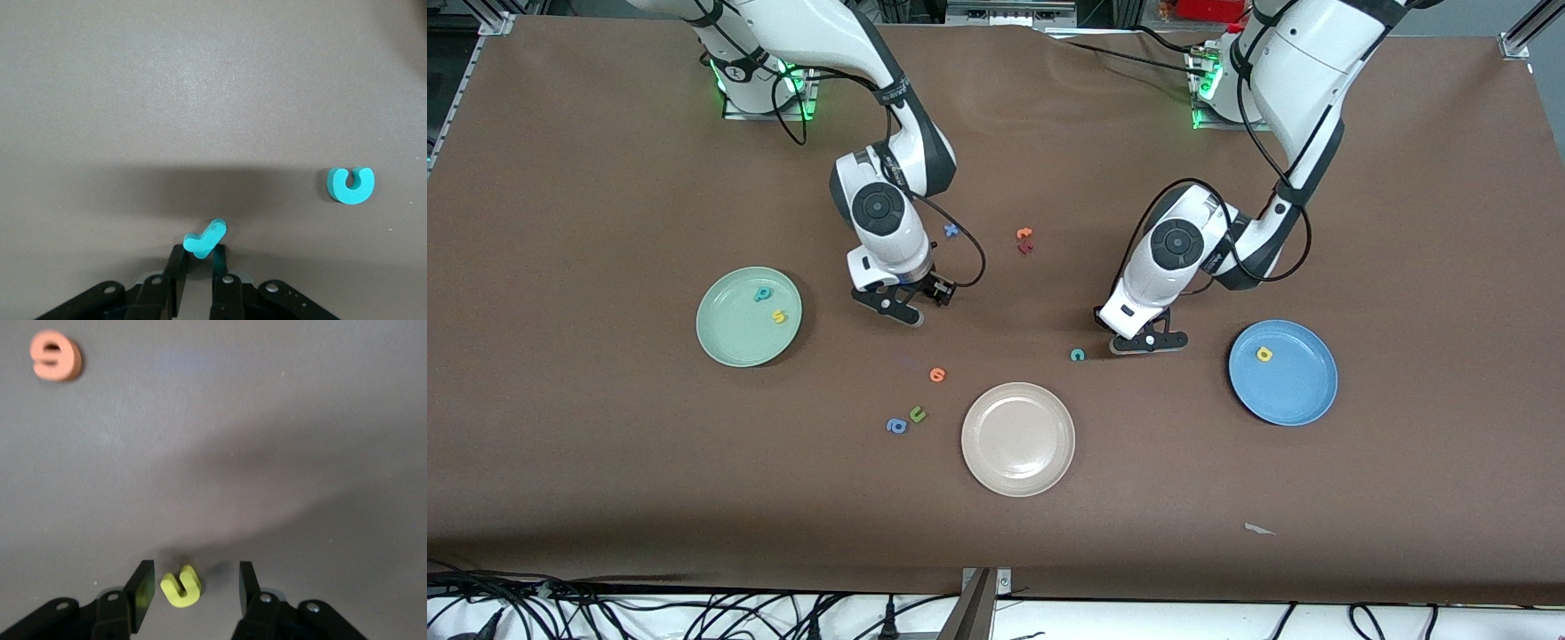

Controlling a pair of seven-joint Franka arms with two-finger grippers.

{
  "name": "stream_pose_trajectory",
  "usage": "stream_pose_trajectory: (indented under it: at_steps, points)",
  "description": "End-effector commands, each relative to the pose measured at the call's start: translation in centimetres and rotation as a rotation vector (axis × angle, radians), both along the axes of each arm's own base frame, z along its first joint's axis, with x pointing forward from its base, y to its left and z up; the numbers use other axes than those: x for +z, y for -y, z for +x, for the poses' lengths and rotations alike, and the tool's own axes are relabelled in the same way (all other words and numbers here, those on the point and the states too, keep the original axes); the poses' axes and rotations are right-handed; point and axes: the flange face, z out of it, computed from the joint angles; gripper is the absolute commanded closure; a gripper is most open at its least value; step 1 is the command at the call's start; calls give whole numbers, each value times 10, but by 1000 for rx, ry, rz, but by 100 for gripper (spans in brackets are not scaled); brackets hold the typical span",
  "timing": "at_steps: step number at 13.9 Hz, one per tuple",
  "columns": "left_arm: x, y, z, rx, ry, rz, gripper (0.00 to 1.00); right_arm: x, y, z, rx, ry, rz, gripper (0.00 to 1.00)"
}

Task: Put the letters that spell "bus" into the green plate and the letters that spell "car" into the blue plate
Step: 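Grasp the yellow u with the right gripper while the left gripper grasps the teal j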

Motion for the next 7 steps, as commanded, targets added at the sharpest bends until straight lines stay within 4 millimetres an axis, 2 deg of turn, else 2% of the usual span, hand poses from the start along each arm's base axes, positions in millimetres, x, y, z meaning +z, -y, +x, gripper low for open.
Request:
stream_pose_trajectory:
  at_steps: [1,7]
  points:
    - [-1,1,3,-6,22,11,78,-13,-11,-3,11,-5,3,40]
    - [-1,1,3,-6,22,11,86,-20,-16,-8,17,2,13,45]
